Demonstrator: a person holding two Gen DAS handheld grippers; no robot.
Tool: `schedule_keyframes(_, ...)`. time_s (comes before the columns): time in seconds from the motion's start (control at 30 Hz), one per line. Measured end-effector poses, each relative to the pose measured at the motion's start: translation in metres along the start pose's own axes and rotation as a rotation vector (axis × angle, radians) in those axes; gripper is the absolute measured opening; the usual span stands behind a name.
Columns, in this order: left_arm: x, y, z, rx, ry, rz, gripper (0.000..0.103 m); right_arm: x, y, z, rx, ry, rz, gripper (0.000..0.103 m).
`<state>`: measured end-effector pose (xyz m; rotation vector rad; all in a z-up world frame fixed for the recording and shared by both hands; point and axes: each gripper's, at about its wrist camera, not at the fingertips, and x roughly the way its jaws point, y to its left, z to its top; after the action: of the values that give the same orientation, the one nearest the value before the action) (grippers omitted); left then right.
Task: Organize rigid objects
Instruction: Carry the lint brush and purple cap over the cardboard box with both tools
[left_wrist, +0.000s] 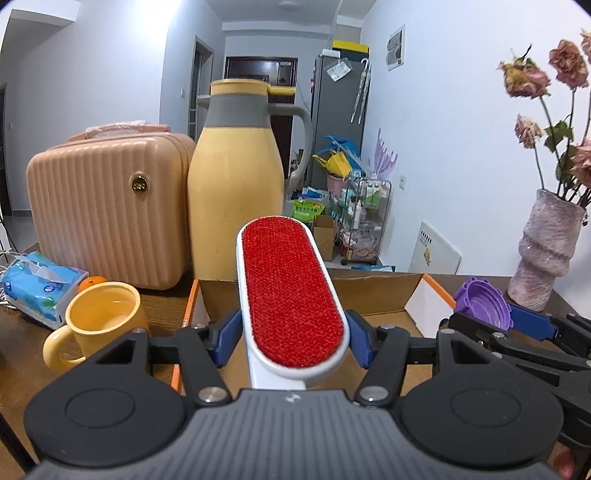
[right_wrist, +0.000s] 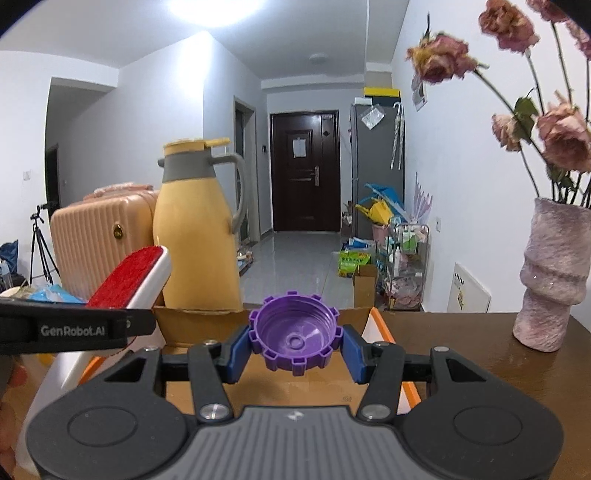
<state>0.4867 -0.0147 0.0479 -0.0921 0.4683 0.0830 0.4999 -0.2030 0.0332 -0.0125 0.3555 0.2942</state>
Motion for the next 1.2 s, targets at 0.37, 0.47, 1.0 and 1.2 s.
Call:
schedule_keyframes(0.37,0.047,0.004,-0.002,0.033,0.064,0.038,0.061,0.049,-0.007,-0.008,-0.004,0.091,0.011,0.051)
schedule_keyframes(0.47,0.056,0.003,-0.003,0.047,0.073,0.048,0.061,0.06,-0.007,-0.01,-0.007,0.113,0.011,0.051)
schedule_keyframes(1.0,0.078,0.009,-0.011,0.065,0.137,0.057,0.061,0.073,-0.008,-0.021,0.002,0.141,-0.003,0.051)
schedule_keyframes(1.2,0.078,0.009,-0.011,0.069,0.147,0.049,0.062,0.074,-0.007,-0.02,0.005,0.148,-0.001,0.052)
